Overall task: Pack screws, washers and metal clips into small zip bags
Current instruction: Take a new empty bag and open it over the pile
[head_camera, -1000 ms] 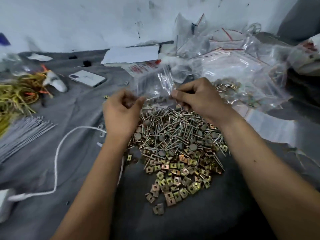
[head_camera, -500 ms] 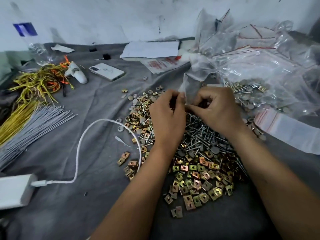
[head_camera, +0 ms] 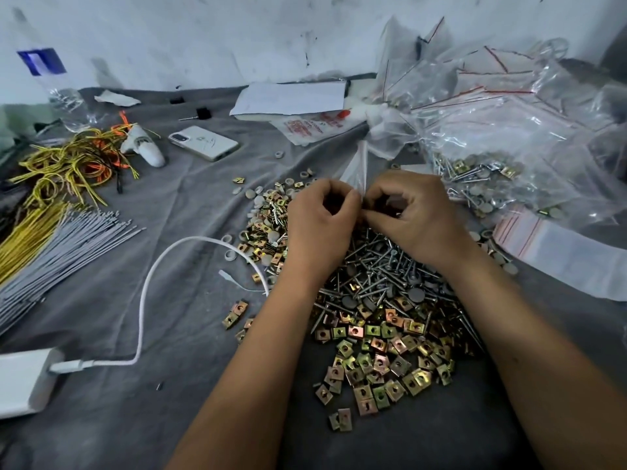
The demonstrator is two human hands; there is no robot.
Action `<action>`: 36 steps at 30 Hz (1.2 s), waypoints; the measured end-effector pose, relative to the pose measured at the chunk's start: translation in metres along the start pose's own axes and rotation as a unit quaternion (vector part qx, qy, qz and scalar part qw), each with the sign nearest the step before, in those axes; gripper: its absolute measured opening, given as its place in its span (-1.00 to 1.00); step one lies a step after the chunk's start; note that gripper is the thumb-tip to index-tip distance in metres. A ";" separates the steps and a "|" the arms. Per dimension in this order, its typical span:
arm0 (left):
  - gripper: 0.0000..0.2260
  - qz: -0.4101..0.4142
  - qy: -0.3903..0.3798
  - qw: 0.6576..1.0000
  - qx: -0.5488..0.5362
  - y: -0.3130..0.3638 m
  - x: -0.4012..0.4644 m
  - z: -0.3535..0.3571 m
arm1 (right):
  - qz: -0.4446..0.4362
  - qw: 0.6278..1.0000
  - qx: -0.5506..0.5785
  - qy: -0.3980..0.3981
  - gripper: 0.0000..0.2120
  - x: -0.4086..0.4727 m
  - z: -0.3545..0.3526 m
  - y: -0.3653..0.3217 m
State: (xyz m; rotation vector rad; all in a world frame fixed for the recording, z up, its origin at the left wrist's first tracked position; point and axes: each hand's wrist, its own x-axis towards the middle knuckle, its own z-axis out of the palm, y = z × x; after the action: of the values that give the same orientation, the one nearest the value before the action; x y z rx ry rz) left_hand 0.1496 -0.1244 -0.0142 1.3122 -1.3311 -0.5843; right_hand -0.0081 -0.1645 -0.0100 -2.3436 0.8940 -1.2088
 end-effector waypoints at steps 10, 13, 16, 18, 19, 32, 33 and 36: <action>-0.89 0.149 -0.055 0.977 0.142 -0.002 -0.004 0.004 | 0.070 0.996 0.017 0.046 -0.65 -0.001 0.004 -0.006; -0.88 0.131 -0.049 0.985 0.098 -0.003 -0.004 0.004 | 0.072 0.996 0.021 0.057 -0.66 -0.001 0.003 -0.005; -0.87 0.087 -0.040 0.994 0.046 -0.002 -0.003 0.003 | 0.082 0.993 0.070 0.046 -0.69 -0.001 0.002 -0.006; -0.85 0.057 -0.042 0.997 0.000 0.000 -0.003 0.003 | 0.090 0.989 0.108 0.040 -0.74 0.000 0.001 -0.008; -0.84 0.044 -0.044 0.998 -0.023 0.001 -0.003 0.003 | 0.091 0.987 0.126 0.041 -0.77 0.000 0.000 -0.009; -0.79 0.064 -0.083 0.994 -0.035 0.005 -0.006 -0.001 | 0.088 0.977 0.194 0.010 -0.72 -0.001 -0.002 -0.015; -0.80 0.071 -0.087 0.993 -0.029 0.005 -0.005 -0.003 | 0.096 0.973 0.210 0.005 -0.72 0.000 -0.002 -0.015; -0.83 0.106 -0.089 0.990 0.001 0.001 -0.002 -0.008 | 0.114 0.966 0.233 0.004 -0.74 0.000 -0.005 -0.016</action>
State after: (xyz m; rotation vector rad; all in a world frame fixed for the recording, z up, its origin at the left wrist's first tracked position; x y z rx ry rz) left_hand 0.1558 -0.1198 -0.0117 1.1212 -1.5947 -0.5613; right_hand -0.0059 -0.1527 0.0017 -1.8125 0.7568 -1.1795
